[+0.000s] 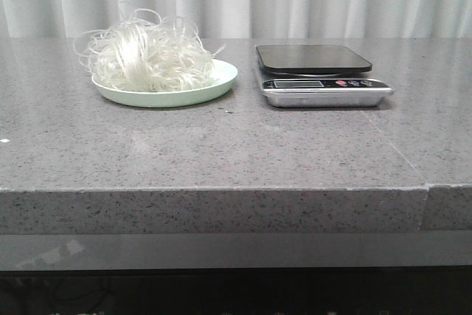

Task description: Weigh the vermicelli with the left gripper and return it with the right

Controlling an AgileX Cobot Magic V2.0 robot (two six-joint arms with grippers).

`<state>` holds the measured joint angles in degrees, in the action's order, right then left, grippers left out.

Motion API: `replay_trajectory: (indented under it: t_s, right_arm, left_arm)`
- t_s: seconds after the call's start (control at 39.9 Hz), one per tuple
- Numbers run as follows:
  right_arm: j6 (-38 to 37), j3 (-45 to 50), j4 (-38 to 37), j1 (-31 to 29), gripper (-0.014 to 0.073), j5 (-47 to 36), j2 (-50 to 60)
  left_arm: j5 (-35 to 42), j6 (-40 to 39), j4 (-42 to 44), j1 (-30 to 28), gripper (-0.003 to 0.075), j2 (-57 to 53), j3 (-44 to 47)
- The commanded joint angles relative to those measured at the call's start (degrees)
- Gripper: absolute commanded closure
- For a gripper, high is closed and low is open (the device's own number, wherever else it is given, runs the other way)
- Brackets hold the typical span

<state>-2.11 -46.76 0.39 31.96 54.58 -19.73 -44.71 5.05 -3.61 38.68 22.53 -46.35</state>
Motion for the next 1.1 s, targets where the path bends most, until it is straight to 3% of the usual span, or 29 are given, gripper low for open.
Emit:
replay_trajectory:
  t_s: [0.0, 0.68, 0.85, 1.08]
  right_arm:
    - [0.6, -1.3, 0.0, -0.4, 0.0436, -3.8, -0.7]
    - [0.6, -1.3, 0.0, -0.4, 0.0436, -3.7, -0.7]
    - [0.6, -1.3, 0.0, -0.4, 0.0436, -3.7, -0.7]
    - [0.6, -1.3, 0.0, -0.4, 0.0436, -3.7, -0.7]
  left_arm:
    - [4.6, -0.3, -0.5, 0.3, 0.0564, 0.7, -1.4]
    - [5.2, -0.3, -0.5, -0.5, 0.0564, 0.7, -0.3]
    - [9.7, -0.2, 2.4, -9.9, 0.0564, -3.3, 7.7]
    - [25.1, -0.2, 2.4, -23.3, 0.0564, -13.7, 25.5]
